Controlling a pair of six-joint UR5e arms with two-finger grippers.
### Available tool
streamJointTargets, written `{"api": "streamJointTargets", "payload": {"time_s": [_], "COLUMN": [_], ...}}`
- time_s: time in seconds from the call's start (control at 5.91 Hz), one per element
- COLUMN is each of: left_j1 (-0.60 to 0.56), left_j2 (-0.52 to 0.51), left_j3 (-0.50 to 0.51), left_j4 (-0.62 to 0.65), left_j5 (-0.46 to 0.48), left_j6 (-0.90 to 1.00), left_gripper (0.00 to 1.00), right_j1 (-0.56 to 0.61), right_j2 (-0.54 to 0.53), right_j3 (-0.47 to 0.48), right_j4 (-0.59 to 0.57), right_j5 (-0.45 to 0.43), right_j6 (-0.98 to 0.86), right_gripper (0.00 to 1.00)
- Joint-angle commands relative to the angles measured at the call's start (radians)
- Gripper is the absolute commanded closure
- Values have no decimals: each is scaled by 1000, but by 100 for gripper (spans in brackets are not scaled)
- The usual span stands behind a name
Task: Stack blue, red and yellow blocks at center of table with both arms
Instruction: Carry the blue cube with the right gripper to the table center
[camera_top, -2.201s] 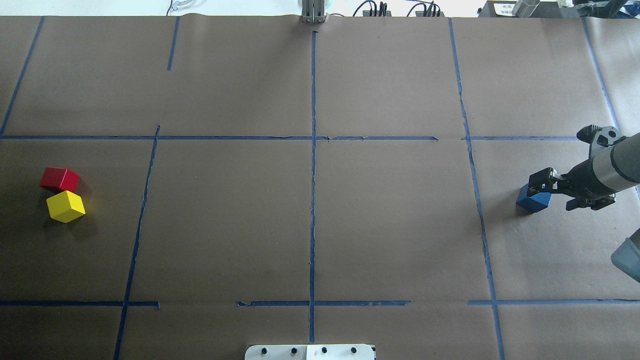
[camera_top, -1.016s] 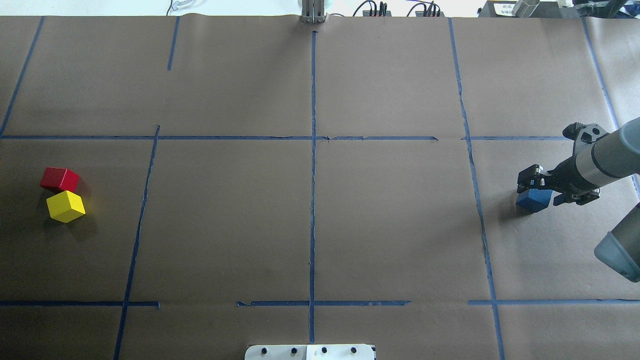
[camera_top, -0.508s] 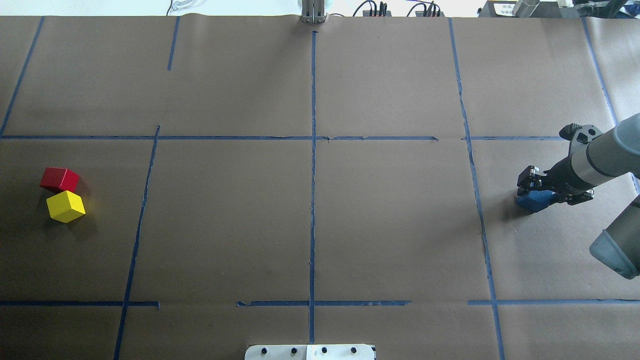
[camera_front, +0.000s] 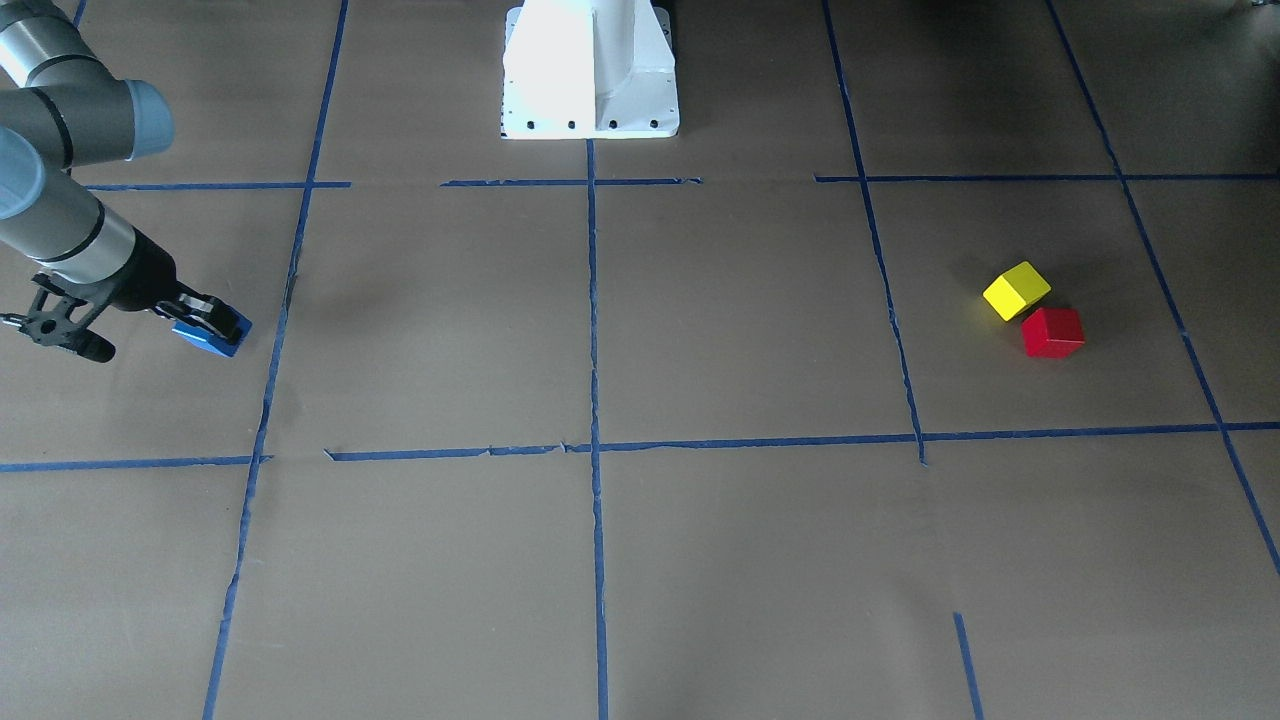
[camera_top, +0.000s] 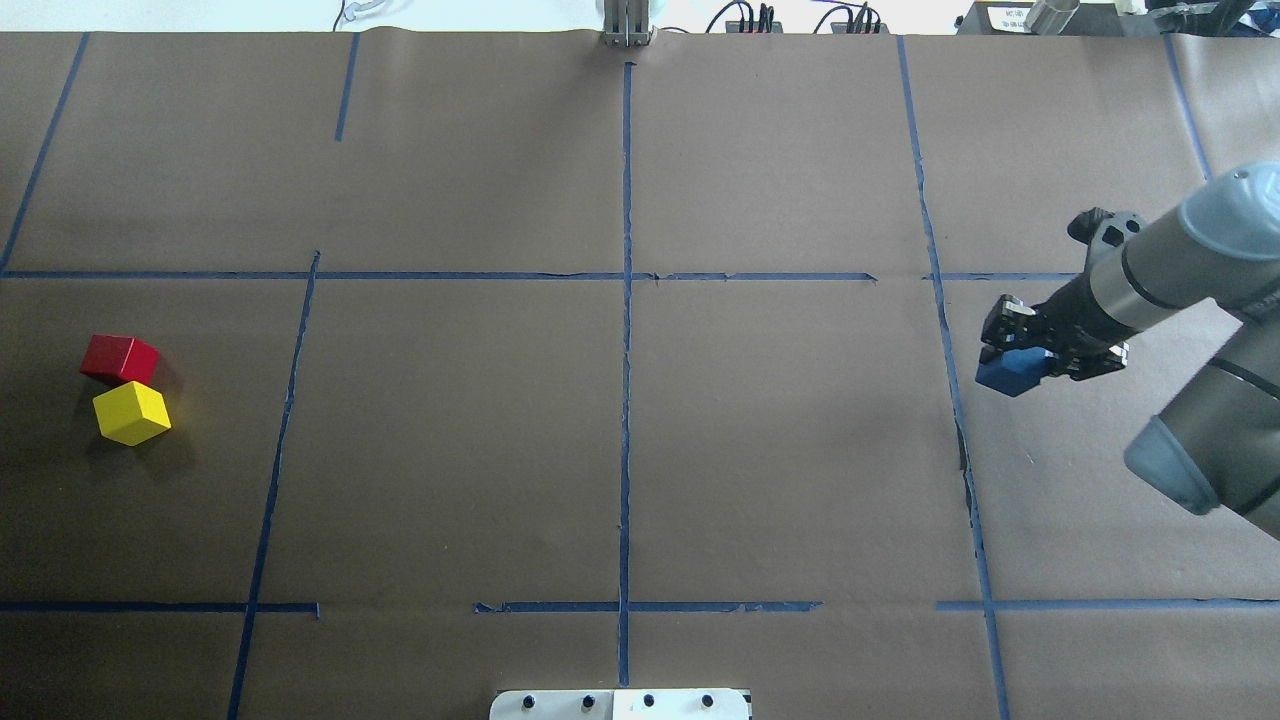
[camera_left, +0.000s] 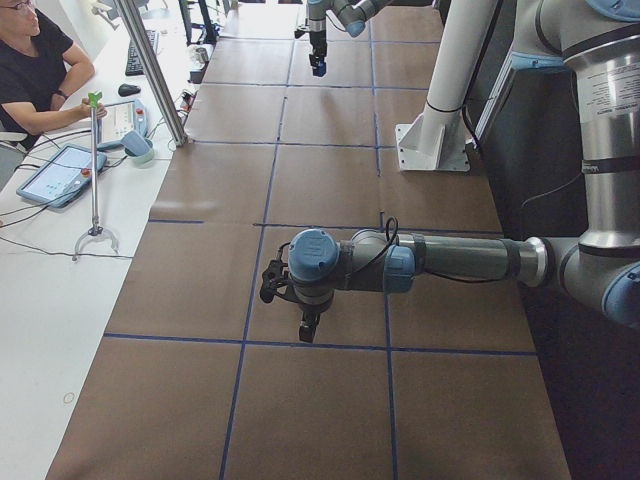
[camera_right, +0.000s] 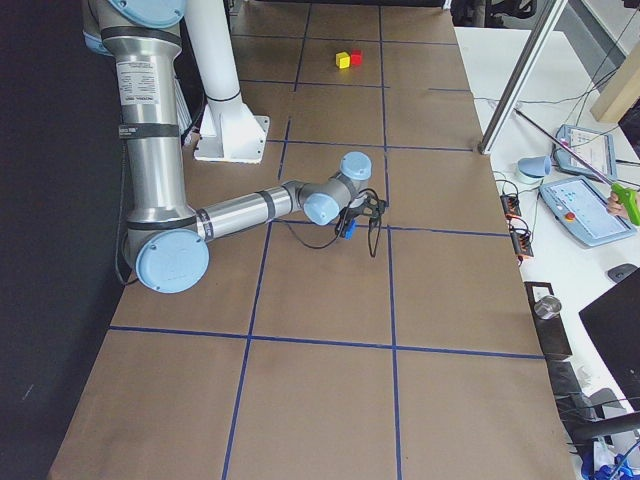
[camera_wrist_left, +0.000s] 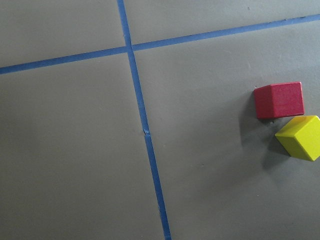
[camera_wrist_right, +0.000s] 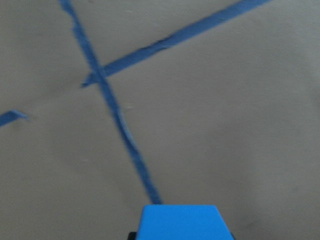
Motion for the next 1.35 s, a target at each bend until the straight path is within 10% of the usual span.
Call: {"api": "streamJointTargets", "payload": {"time_s": [0.0, 0.51, 0.85, 1.19], "left_j1": [0, 3, 8, 8], "left_j2": [0, -5, -6, -6], "left_j3": [1, -8, -11, -22], "left_j4": [-1, -2, -2, -2], "left_j5": [0, 2, 2, 2], "left_j6": [4, 6, -3, -5], "left_gripper": [0, 0, 0, 0], "right_j1": [-37, -299, -345, -353], "right_j2": [286, 526, 715, 723], "right_j3": [17, -115, -385, -401], "right_j4": [-279, -285, -283, -280], "right_j5": [-13, -257, -282, -288], "right_j6": [7, -6, -6, -6], "right_gripper": [100, 98, 98, 97]}}
